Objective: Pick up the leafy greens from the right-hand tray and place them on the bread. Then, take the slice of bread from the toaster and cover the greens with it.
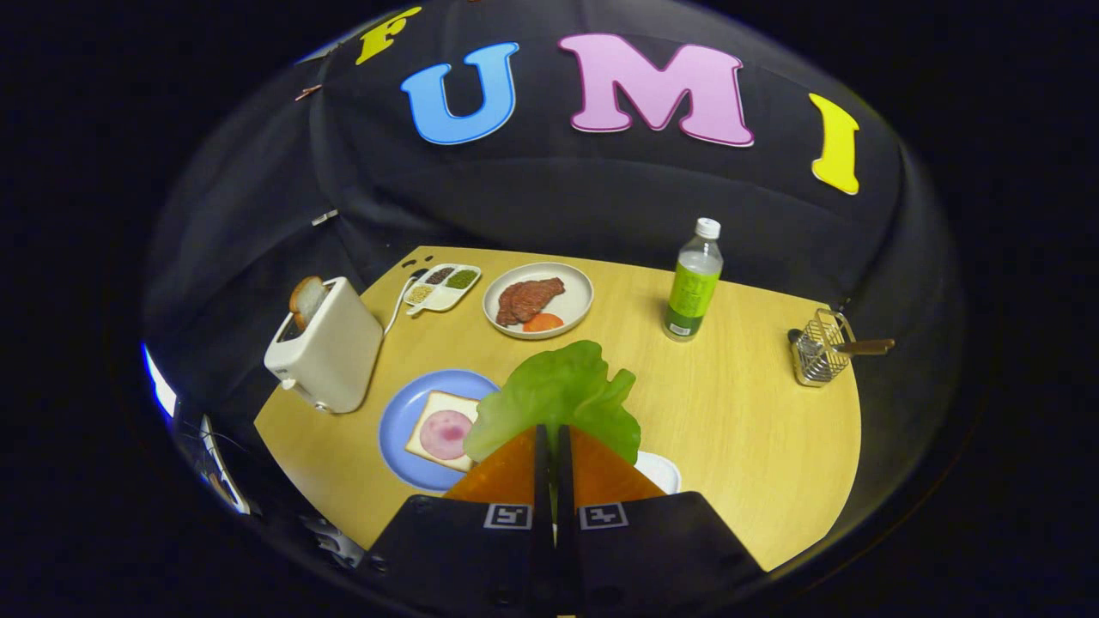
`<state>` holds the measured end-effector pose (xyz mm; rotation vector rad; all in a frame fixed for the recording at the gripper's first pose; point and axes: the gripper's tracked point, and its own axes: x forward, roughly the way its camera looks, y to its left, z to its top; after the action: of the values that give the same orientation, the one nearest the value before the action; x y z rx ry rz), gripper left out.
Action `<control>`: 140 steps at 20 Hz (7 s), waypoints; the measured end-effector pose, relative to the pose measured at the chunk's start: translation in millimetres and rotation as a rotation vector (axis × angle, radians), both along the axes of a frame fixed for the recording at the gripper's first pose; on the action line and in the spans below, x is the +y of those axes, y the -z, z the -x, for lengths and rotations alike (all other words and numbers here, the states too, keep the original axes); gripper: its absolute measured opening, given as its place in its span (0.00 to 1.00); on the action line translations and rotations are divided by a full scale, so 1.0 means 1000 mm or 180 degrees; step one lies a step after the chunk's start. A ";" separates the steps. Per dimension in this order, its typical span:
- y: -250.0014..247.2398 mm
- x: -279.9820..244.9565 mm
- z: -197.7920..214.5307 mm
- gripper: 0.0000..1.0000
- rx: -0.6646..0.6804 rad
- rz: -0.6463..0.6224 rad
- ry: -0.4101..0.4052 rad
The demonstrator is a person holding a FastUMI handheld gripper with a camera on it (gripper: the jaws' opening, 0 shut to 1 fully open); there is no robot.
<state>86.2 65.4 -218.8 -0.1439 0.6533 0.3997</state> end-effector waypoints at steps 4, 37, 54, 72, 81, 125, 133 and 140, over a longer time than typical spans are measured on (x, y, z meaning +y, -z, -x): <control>0.005 0.051 0.002 0.05 0.0037 0.0035 -0.0191; 0.013 0.208 -0.022 1.00 -0.0021 0.0050 -0.0398; -0.012 0.413 -0.018 1.00 -0.0158 -0.0105 -0.1270; 0.048 0.440 -0.026 0.21 0.0120 0.0259 -0.1175; -0.002 0.430 -0.017 0.13 -0.0104 0.0169 -0.1235; 0.131 0.119 -0.024 0.40 0.0828 -0.0671 0.0604; 0.078 0.092 -0.013 0.99 0.0562 -0.0802 0.0653; -0.050 0.044 0.004 0.99 -0.0210 -0.0792 0.0731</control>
<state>82.4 109.6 -169.0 0.1533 0.5431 0.2508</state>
